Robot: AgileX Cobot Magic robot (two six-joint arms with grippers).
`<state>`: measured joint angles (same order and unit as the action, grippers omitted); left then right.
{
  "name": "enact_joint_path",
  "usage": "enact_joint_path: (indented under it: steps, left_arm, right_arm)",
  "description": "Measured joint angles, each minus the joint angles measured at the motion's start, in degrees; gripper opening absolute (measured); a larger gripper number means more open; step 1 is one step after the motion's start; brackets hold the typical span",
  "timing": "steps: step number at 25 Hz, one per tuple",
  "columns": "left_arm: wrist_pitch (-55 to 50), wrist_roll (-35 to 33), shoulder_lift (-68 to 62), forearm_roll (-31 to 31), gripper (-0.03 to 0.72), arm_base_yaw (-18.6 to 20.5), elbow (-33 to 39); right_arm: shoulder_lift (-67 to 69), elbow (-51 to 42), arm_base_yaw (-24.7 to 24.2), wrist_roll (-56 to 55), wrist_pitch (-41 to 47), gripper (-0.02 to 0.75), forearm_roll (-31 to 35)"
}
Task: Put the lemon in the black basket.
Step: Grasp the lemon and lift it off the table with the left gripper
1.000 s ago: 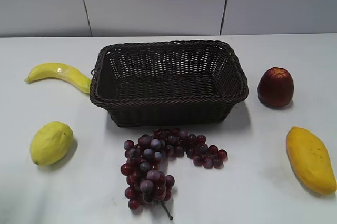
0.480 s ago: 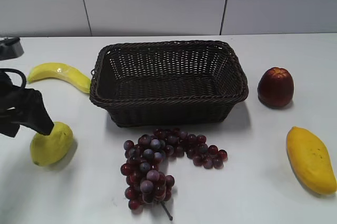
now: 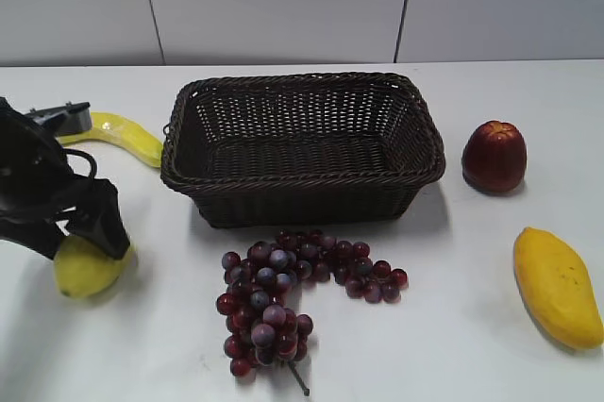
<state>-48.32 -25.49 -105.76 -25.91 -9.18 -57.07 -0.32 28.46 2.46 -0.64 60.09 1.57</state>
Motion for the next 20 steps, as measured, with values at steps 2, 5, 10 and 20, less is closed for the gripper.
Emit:
enact_joint_path:
  steps: [2, 5, 10, 20]
  left_arm:
    - [-0.07, 0.00, -1.42, 0.00, 0.655, -0.72, -0.18]
    - [-0.11, 0.00, -2.18, 0.00, 0.616, -0.98, -0.18]
    - [-6.95, 0.24, -2.21, 0.34, 0.563, -0.98, -4.80]
    - [-20.53, 7.53, 2.31, 7.08, 0.561, -1.15, -26.69]
  right_arm:
    - [0.00, 0.00, 0.00, 0.00, 0.00, 0.552, 0.00]
    - [0.00, 0.00, 0.00, 0.00, 0.00, 0.552, 0.00]
    - [0.00, 0.00, 0.00, 0.00, 0.00, 0.552, 0.00]
    - [0.00, 0.00, 0.00, 0.00, 0.00, 0.552, 0.00]
